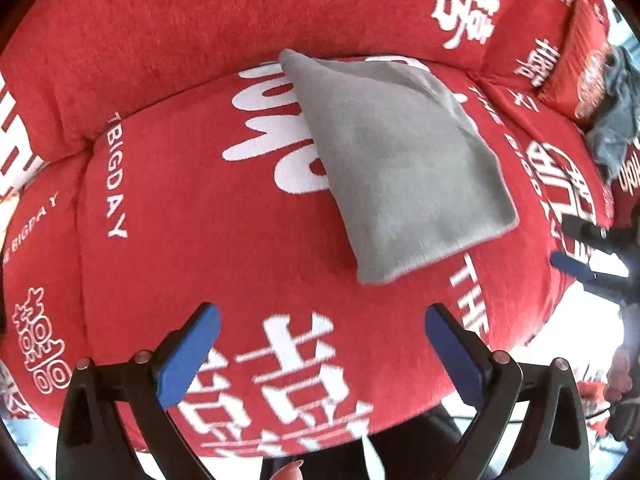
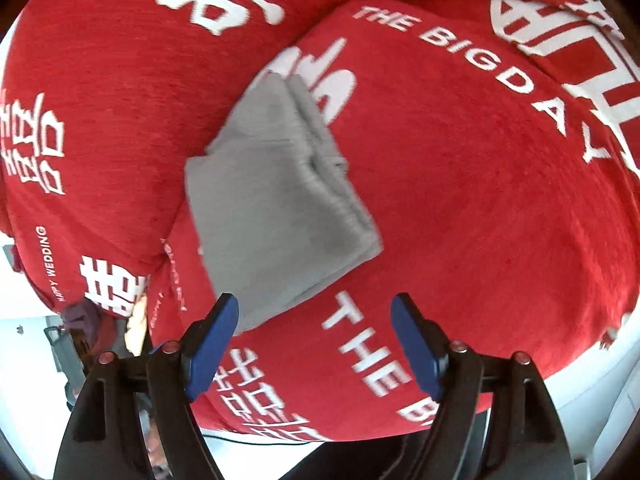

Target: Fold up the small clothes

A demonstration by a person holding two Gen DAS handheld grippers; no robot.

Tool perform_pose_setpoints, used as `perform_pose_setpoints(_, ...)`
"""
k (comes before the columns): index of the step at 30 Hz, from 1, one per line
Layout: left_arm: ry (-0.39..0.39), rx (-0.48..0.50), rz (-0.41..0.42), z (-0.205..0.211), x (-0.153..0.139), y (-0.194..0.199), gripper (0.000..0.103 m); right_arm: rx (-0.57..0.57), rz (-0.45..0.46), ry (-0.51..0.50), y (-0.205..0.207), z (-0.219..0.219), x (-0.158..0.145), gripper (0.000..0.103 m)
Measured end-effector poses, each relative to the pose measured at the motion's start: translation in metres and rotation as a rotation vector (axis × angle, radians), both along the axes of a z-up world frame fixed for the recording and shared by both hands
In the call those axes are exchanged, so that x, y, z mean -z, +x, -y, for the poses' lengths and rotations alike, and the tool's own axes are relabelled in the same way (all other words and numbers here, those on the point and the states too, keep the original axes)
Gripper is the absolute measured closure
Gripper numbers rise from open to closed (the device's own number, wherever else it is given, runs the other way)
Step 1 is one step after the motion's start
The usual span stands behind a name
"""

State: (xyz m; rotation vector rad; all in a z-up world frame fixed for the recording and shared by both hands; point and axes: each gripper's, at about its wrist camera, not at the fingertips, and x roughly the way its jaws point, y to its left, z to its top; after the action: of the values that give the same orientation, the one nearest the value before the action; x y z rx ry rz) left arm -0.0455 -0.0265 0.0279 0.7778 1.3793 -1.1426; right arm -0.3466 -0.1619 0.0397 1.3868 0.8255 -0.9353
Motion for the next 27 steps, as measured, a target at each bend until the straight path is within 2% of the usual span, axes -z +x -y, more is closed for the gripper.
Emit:
perform_pose_setpoints(5,0.030,0.017,-0.012,-0.020,-0.019,0.005,0.001,-0.024,0.007,-0.045,0.028,-0.019,-0.024,0.014)
perform_pose_setpoints(7,0.043,0.008,-0.019,-0.027,-0.026,0.009,0.001,-0.046,-0.016,-0.066,0.043,-0.029,-0.032,0.000)
perform_pose_setpoints(9,0.053,-0.008,-0.037,-0.035,-0.033,0.014,0.001,-0.065,-0.020,-0.084,0.054,-0.039,-0.038,0.000)
perform_pose_setpoints(13,0.053,-0.008,-0.047,-0.050,-0.044,0.023,0.001,-0.082,-0.011,-0.055,0.071,-0.057,-0.046,0.000)
perform_pose_setpoints(16,0.066,0.003,-0.128,-0.060,-0.046,0.029,0.001,-0.095,-0.056,-0.008,0.082,-0.072,-0.049,0.000)
perform_pose_setpoints(21,0.024,0.028,-0.125,-0.071,-0.062,0.029,0.001,-0.110,-0.091,0.051,0.093,-0.097,-0.050,0.000)
perform_pose_setpoints(27,-0.010,-0.014,-0.177,-0.080,-0.078,0.031,0.001,-0.091,-0.103,0.100,0.095,-0.121,-0.055,0.000)
